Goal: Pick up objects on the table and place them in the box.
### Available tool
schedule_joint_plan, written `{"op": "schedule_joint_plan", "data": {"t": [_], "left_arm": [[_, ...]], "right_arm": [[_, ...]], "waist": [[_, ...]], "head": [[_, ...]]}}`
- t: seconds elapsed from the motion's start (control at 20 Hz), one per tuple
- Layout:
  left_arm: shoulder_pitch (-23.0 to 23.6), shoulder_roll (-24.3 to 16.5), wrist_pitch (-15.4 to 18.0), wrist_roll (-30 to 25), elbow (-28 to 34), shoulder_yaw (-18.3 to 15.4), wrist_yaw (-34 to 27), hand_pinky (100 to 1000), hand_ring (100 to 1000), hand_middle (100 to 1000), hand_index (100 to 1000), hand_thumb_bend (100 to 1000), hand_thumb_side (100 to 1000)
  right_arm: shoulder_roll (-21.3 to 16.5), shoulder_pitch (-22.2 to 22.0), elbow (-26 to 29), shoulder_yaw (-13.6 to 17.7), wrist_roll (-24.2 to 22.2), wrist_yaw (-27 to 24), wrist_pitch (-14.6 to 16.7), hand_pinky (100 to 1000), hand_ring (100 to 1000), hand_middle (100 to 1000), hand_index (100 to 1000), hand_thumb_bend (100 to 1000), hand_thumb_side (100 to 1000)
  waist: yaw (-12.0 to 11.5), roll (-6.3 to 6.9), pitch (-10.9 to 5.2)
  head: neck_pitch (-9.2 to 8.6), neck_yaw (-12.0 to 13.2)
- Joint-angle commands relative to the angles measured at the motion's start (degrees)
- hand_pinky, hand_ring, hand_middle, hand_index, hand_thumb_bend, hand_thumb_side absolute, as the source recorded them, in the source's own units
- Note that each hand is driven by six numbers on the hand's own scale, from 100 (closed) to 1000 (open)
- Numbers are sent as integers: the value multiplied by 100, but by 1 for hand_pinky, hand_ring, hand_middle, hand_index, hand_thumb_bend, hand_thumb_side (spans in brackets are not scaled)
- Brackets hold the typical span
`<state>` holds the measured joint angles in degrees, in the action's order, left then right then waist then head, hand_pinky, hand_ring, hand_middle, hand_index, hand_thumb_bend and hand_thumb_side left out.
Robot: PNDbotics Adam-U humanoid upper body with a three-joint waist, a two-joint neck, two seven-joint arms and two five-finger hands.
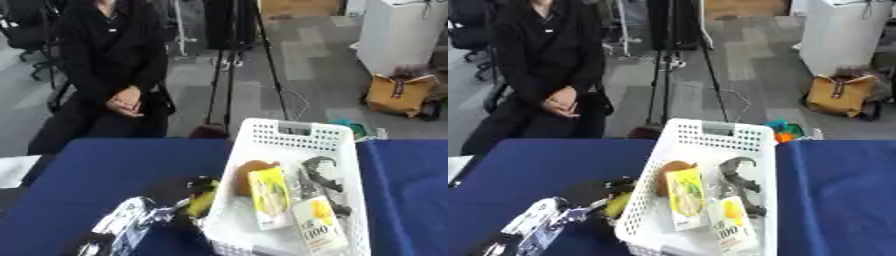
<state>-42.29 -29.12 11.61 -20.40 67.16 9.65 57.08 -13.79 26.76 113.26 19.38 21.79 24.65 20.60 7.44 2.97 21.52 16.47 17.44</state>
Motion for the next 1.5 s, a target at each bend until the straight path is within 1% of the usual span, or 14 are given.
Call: {"op": "schedule_joint_plan", "data": {"t": [0.05, 0.1, 0.15, 0.25, 0.3, 0.35, 0.4, 0.45, 0.5, 0.95, 1.0, 1.05, 1.3, 1.5], "left_arm": [[42, -5, -11, -123, -240, 18, 87, 743, 941, 1000, 1000, 100, 766], [36, 3, -22, -112, -261, 8, 88, 668, 924, 1000, 1000, 100, 730], [32, 9, -32, -97, -280, 3, 88, 651, 916, 1000, 1000, 100, 688], [27, 13, -51, -57, -300, 3, 104, 651, 916, 1000, 1000, 100, 688], [28, 17, -70, -39, -311, -1, 106, 631, 875, 914, 1000, 100, 445], [28, 20, -91, -25, -321, 0, 102, 631, 875, 914, 1000, 100, 445], [28, 22, -106, -15, -327, 4, 98, 627, 867, 909, 1000, 100, 410], [28, 24, -115, -7, -331, 8, 94, 607, 849, 898, 1000, 100, 318], [25, 25, -120, 2, -331, 12, 91, 588, 836, 889, 1000, 100, 274], [-3, 34, -156, 93, -332, 20, -6, 529, 791, 825, 1000, 100, 260], [-6, 36, -164, 99, -333, 20, -15, 496, 764, 780, 998, 100, 256], [-10, 40, -173, 104, -336, 20, -28, 496, 764, 780, 998, 100, 256], [-16, 51, -202, 99, -340, 24, -107, 454, 730, 724, 919, 100, 249], [-18, 42, -219, 37, -293, 32, -251, 439, 725, 727, 894, 100, 245]], "right_arm": [[-46, 87, 133, 23, 50, -50, -5, 585, 526, 492, 651, 100, 892], [-45, 90, 133, 20, 56, -50, -5, 585, 526, 492, 651, 100, 898], [-44, 91, 133, 18, 59, -49, -3, 585, 526, 492, 651, 100, 897], [-43, 94, 133, 15, 63, -47, -5, 585, 526, 492, 651, 100, 897], [-44, 94, 133, 16, 66, -47, -6, 585, 527, 492, 652, 100, 898], [-44, 95, 133, 16, 68, -48, -7, 585, 527, 492, 652, 100, 898], [-44, 95, 133, 16, 68, -49, -9, 585, 527, 492, 652, 100, 898], [-43, 96, 133, 16, 68, -50, -10, 585, 527, 492, 652, 100, 897], [-43, 97, 133, 16, 68, -50, -9, 586, 527, 492, 652, 100, 897], [-38, 100, 133, 17, 73, -44, -10, 589, 528, 492, 652, 100, 897], [-38, 100, 133, 17, 75, -44, -11, 589, 528, 492, 652, 100, 896], [-37, 99, 133, 18, 76, -42, -11, 589, 528, 492, 652, 100, 896], [-36, 93, 133, 22, 78, -38, -18, 591, 528, 492, 653, 100, 896], [-32, 85, 133, 24, 73, -36, -24, 592, 528, 492, 653, 100, 894]], "waist": [[11, -23, -81], [10, -24, -79], [9, -25, -79], [7, -26, -78], [3, -28, -76], [1, -30, -76], [0, -30, -75], [0, -31, -75], [-2, -31, -76], [-9, -35, -82], [-8, -35, -82], [-6, -35, -81], [-7, -32, -85], [-14, -29, -96]], "head": [[-53, 13], [-53, 13], [-52, 12], [-49, 13], [-49, 12], [-48, 11], [-46, 10], [-46, 10], [-45, 10], [-63, 12], [-66, 14], [-67, 16], [-61, 15], [-51, 15]]}}
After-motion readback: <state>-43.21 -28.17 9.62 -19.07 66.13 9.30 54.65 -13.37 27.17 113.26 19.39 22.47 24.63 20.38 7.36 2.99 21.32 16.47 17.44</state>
